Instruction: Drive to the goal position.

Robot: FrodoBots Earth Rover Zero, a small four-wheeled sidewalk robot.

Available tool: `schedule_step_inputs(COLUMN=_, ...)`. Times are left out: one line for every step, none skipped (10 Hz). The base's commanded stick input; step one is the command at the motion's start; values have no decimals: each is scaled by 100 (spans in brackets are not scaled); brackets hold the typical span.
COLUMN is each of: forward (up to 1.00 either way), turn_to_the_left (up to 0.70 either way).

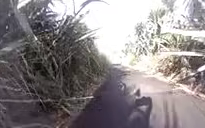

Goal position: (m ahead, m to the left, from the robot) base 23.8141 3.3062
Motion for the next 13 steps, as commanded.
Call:
schedule_step_inputs(forward=70, turn_to_the_left=-35)
schedule_step_inputs(forward=23, turn_to_the_left=-59)
schedule_step_inputs(forward=0, turn_to_the_left=-70)
schedule_step_inputs(forward=0, turn_to_the_left=-70)
schedule_step_inputs(forward=0, turn_to_the_left=-70)
schedule_step_inputs(forward=0, turn_to_the_left=-70)
schedule_step_inputs(forward=0, turn_to_the_left=-70)
schedule_step_inputs(forward=0, turn_to_the_left=-70)
schedule_step_inputs(forward=0, turn_to_the_left=-70)
schedule_step_inputs(forward=0, turn_to_the_left=-22)
schedule_step_inputs(forward=0, turn_to_the_left=0)
schedule_step_inputs(forward=0, turn_to_the_left=0)
schedule_step_inputs(forward=0, turn_to_the_left=0)
